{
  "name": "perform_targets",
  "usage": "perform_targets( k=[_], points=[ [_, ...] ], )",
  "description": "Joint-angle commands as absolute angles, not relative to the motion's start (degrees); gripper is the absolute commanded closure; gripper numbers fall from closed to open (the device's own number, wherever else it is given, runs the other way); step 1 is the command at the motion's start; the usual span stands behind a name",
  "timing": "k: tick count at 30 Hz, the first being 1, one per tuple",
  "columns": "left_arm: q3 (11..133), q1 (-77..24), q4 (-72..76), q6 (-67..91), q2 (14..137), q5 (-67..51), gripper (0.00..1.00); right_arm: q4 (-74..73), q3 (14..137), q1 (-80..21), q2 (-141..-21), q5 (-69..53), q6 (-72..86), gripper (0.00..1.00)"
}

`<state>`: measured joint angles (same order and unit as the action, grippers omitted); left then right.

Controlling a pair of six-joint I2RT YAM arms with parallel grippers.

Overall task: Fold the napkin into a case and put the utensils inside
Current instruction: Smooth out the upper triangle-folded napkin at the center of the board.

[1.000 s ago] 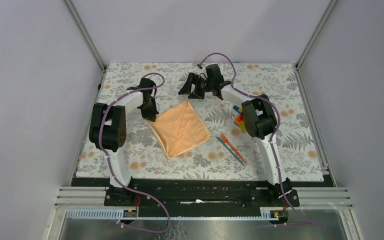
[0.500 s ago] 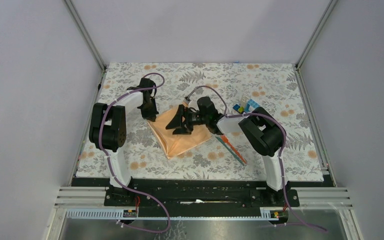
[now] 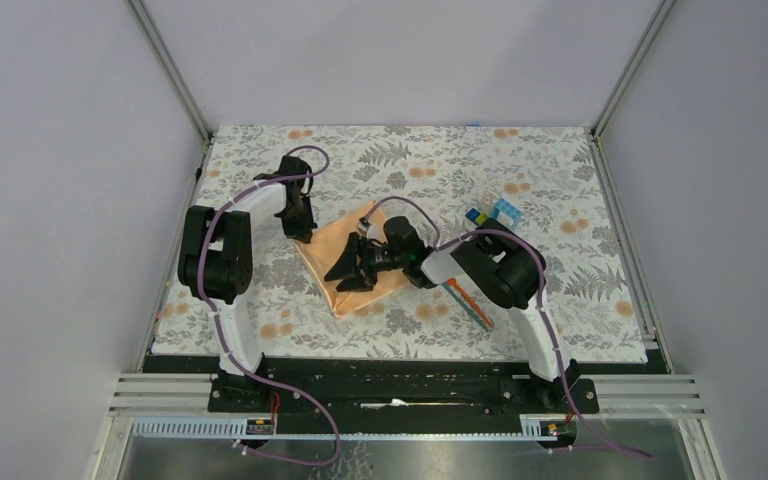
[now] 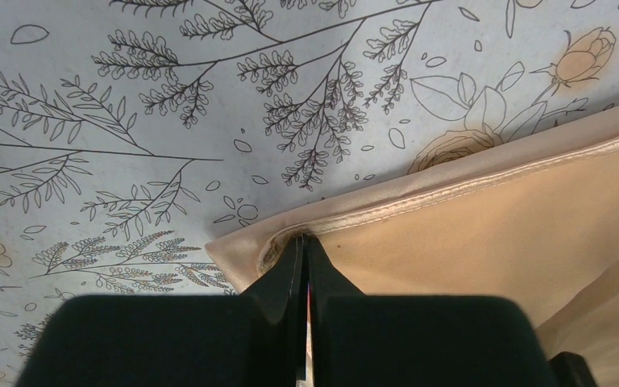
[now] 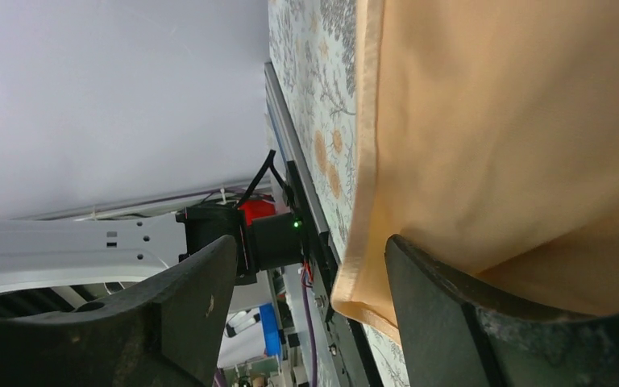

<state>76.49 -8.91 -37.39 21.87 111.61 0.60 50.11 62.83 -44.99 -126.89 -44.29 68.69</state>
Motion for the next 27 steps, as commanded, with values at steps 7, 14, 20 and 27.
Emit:
perform_targets(
  k=[7, 14, 20, 27],
  points=[
    [75.3, -8.2, -37.4, 20.6, 113.0, 2.9, 1.00, 38.9, 65.4, -48.1, -120.7, -44.1, 58.1, 0.26],
    [75.2, -8.2, -37.4, 20.4, 112.9, 2.8, 1.00, 35.7, 65.0, -48.0, -118.2, -43.2, 55.9, 0.24],
    [75.3, -8.2, -37.4, 20.4, 112.8, 2.7, 1.00, 39.0, 63.5, -48.5, -119.4, -43.4, 58.2, 0.24],
    [75.1, -8.2, -37.4, 20.4, 112.7, 2.6, 1.00, 42.1, 65.2, -50.2, -122.9, -44.5, 60.8, 0.25]
  ],
)
